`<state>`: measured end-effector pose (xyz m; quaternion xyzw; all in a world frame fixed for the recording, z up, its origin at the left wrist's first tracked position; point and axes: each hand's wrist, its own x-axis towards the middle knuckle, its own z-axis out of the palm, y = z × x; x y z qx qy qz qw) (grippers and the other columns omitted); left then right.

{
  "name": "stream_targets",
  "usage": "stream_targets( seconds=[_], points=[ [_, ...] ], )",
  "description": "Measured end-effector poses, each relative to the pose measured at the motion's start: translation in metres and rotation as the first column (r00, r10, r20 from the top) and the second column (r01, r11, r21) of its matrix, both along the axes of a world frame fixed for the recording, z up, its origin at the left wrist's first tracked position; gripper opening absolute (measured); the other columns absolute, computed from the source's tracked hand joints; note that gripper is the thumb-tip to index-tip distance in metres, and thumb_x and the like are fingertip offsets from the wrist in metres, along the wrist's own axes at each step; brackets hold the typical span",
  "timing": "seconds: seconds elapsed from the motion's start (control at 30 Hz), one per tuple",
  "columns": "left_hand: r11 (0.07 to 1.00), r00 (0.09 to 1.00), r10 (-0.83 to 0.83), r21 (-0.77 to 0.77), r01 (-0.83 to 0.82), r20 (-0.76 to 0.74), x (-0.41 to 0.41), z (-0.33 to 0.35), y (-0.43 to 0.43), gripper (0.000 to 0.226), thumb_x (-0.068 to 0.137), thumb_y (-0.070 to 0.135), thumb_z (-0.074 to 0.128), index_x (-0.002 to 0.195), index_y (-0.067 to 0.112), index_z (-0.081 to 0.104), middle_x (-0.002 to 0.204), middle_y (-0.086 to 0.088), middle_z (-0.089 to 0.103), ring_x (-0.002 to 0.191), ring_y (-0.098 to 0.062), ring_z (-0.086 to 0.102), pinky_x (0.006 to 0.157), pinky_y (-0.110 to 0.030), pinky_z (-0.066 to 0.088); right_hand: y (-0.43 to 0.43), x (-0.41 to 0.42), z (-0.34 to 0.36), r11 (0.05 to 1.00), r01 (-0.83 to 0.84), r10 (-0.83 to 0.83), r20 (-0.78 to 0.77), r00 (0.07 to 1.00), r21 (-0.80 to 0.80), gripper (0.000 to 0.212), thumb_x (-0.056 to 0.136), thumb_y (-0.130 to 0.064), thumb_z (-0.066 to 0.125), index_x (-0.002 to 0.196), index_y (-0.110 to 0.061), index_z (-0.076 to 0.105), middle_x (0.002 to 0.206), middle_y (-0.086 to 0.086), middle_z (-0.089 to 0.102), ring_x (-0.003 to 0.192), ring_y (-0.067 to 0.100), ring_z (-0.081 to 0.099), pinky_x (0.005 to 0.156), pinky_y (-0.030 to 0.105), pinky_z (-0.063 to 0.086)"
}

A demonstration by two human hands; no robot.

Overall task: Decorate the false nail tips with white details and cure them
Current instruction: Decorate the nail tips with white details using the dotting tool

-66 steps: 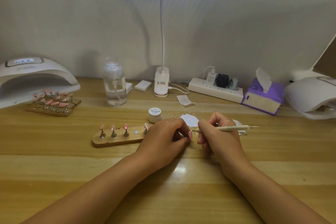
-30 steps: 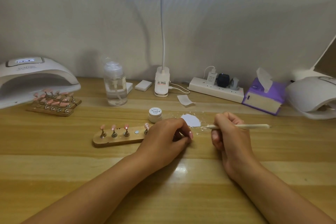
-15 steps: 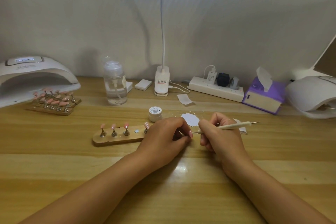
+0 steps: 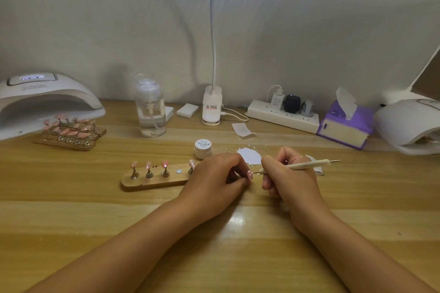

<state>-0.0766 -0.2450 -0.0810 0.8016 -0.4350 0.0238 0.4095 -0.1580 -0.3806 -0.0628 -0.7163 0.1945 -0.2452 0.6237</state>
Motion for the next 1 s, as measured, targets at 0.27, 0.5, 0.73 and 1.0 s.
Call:
stream_targets(
  seconds=[0.27, 0.5, 0.73, 1.0],
  points=[
    [1.0, 1.0, -0.003, -0.004, 0.003, 0.003, 0.0001, -0.0007, 0.0003, 0.021, 0.086, 0.017, 0.07, 0.08, 0.035, 0.062, 0.082, 0.016, 0.065, 0.075, -0.001, 0.06, 0.068, -0.022, 0.047, 0.0002, 0.0008, -0.0018, 0.999, -0.005, 0.004, -0.016, 1.0, -0.041, 0.023, 0.077, -0.007, 0.061, 0.061, -0.014, 0.045, 0.046, 0.009, 0.058, 0.041, 0.014, 0.045, 0.043, 0.026, 0.034],
    [1.0, 1.0, -0.01, 0.001, 0.01, 0.007, 0.0007, -0.0003, 0.0002, 0.022, 0.086, 0.017, 0.07, 0.081, 0.037, 0.061, 0.08, 0.02, 0.063, 0.074, 0.002, 0.058, 0.064, -0.013, 0.038, -0.001, 0.0008, -0.0021, 1.0, 0.002, -0.003, -0.014, 1.0, -0.017, 0.022, 0.078, -0.007, 0.061, 0.063, -0.013, 0.046, 0.047, 0.008, 0.058, 0.04, 0.014, 0.045, 0.043, 0.027, 0.034],
    [1.0, 1.0, -0.007, 0.008, 0.007, 0.006, 0.0, 0.0006, 0.0005, 0.02, 0.086, 0.017, 0.07, 0.082, 0.035, 0.062, 0.081, 0.019, 0.064, 0.074, 0.002, 0.058, 0.063, -0.011, 0.036, -0.0004, 0.0, -0.002, 0.998, -0.006, 0.005, -0.024, 1.0, -0.056, 0.019, 0.079, -0.007, 0.062, 0.065, -0.011, 0.049, 0.048, 0.008, 0.06, 0.046, 0.017, 0.052, 0.047, 0.03, 0.039],
    [1.0, 1.0, -0.009, 0.011, 0.009, -0.02, -0.0017, 0.0023, 0.0013, 0.022, 0.088, 0.016, 0.069, 0.081, 0.036, 0.061, 0.084, 0.017, 0.066, 0.075, 0.001, 0.06, 0.066, -0.013, 0.039, -0.0041, -0.0012, 0.0007, 0.987, 0.046, -0.06, 0.09, 0.994, 0.153, 0.022, 0.092, -0.019, 0.062, 0.074, -0.013, 0.052, 0.045, 0.0, 0.054, 0.038, 0.006, 0.044, 0.037, 0.017, 0.036]
  ],
)
